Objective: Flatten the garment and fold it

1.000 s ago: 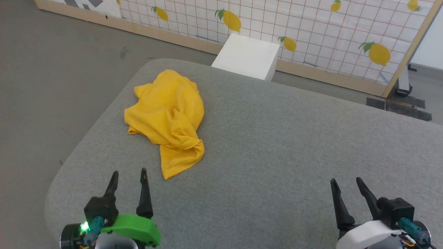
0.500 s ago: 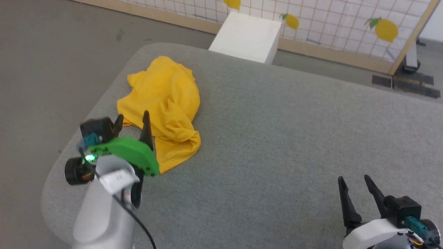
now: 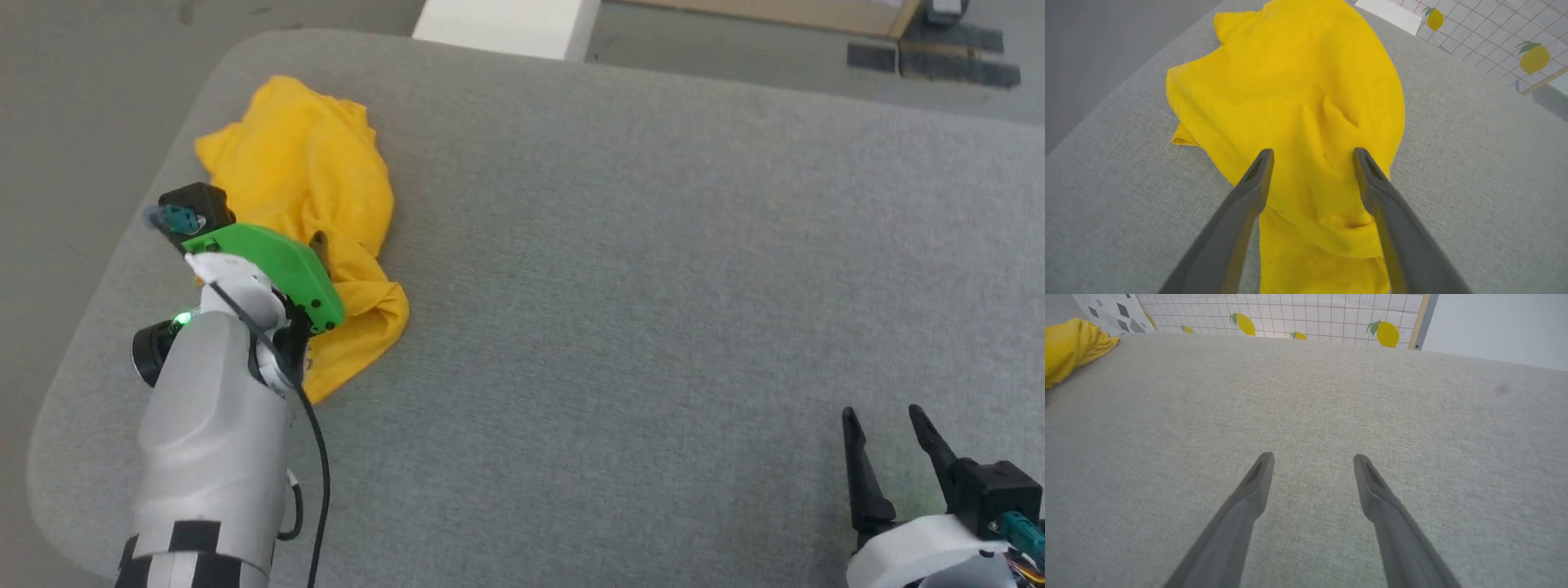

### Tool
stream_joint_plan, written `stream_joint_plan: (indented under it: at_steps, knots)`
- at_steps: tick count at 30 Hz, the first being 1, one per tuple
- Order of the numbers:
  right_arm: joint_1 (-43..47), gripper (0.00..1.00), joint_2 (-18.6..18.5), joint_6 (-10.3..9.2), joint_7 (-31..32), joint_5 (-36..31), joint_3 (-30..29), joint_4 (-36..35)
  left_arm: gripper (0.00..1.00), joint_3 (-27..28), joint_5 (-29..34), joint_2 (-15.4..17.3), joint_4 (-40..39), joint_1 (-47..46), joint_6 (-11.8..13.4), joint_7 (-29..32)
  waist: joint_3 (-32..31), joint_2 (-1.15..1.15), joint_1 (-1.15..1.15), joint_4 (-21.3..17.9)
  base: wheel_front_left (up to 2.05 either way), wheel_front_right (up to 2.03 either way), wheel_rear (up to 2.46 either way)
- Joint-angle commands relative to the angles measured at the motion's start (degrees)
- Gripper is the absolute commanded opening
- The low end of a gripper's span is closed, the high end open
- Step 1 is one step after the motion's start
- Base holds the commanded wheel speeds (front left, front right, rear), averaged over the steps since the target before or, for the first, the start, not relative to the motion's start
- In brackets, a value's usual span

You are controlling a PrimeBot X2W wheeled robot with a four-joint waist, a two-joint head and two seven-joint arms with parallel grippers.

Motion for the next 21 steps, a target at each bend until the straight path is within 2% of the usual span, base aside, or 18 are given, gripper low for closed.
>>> stream_joint_plan:
  at_steps: [1,6,11,12,13,17,21]
  knots:
    - [0.8,1.00,0.0,-0.08,0.1,-0.2,-0.3,-0.6,1.00,0.1,-1.0,0.5,1.8,-2.0,0.7,1.1,3.6,0.00,-0.01,-2.6,0.00,0.00,0.00]
    - [1.7,1.00,0.0,-0.09,0.3,0.0,-1.0,-2.3,1.00,-0.3,-2.5,0.0,8.4,-4.2,2.5,7.3,6.1,0.00,-0.01,-2.5,0.00,0.00,0.00]
    - [1.8,1.00,0.0,-0.09,0.6,0.2,-1.0,-3.0,1.00,-0.6,-4.7,-1.7,12.1,-3.4,2.0,12.2,6.6,0.00,-0.01,-2.0,0.00,0.00,0.00]
    - [1.7,1.00,0.0,-0.09,0.7,0.1,-1.0,-3.0,0.21,-0.4,-5.3,-2.0,12.3,-3.4,1.7,12.1,6.5,0.00,-0.01,-1.7,0.00,0.00,0.00]
    - [1.7,1.00,0.0,-0.09,0.7,0.1,-1.0,-3.0,0.00,-0.3,-5.6,-2.2,12.1,-3.3,1.5,11.2,6.4,0.00,-0.01,-1.4,0.00,0.00,0.00]
    - [1.7,1.00,0.0,-0.09,0.6,0.1,-0.9,-2.6,0.00,0.9,-7.2,-2.6,10.3,-3.9,0.3,4.9,5.0,0.00,-0.01,0.0,0.00,0.00,0.00]
    - [1.7,1.00,0.0,-0.09,0.0,0.6,0.2,-0.9,0.00,1.3,-6.9,-1.2,6.9,-5.7,-1.5,-2.3,1.9,0.00,-0.01,1.0,0.00,0.00,0.00]
